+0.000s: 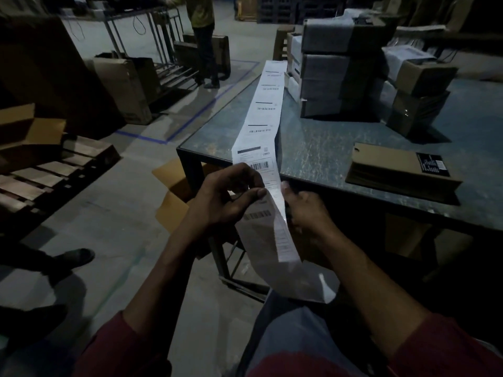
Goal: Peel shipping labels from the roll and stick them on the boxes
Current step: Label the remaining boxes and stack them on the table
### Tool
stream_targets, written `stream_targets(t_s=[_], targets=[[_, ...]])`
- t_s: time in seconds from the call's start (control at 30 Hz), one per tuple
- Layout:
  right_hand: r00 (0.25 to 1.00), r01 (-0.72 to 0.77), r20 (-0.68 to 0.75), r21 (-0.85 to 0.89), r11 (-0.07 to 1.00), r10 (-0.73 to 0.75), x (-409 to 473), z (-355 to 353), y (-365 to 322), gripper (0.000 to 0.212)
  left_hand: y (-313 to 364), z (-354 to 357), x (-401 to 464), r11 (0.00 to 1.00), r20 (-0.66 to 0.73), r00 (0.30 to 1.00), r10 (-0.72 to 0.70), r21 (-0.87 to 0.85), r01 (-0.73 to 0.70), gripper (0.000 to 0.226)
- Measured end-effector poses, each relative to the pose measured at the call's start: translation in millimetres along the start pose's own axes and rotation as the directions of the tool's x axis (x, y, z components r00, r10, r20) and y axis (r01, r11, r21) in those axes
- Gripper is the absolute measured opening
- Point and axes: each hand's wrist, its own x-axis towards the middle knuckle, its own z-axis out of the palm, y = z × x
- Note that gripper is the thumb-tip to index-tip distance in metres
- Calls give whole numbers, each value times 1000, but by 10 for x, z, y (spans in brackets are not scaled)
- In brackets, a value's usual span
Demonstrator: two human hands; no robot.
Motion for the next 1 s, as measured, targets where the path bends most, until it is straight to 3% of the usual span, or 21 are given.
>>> stream_targets(t_s=[0.03,0.1,0.13,0.2,0.27,0.3,0.43,0.53,0.67,0.87,1.0], targets=[[987,-118,119,116,986,104,-94,-76,-48,81,-8,-1,3,1000,-8,1000,1,-3,-1,9],[925,-251,332,167,953,186,-269,-214,-57,91,-17,-1,-8,1000,-21,1000,1,-9,-1,8],[905,-249,393,182,951,161,-338,-244,-28,85,-19,4,-15,1000,-19,1000,1,-13,-1,8],[895,-178,442,254,951,50,-440,-230,40,49,-17,31,-38,1000,-1,1000,-1,-19,1,8],[933,-131,358,298,946,17,-461,-185,64,21,-6,72,-79,999,7,1000,-24,-24,25,10],[951,-116,307,296,948,21,-431,-172,80,18,1,85,-103,999,5,999,-38,-26,38,10],[987,-98,145,236,967,64,-247,-62,231,56,48,52,-170,996,-25,997,-70,-56,69,15],[995,-52,91,162,985,38,-179,-27,334,47,123,-4,-180,996,-32,998,-54,-79,52,11],[999,12,31,29,1000,-13,-33,0,428,71,228,-63,-136,997,-55,998,-18,-80,14,6],[996,76,-23,-211,975,-83,-2,-16,348,35,347,-133,33,998,-81,996,41,-37,-44,6],[992,85,-58,-352,932,-112,-54,-9,279,37,443,-186,175,998,-140,988,64,2,-64,6]])
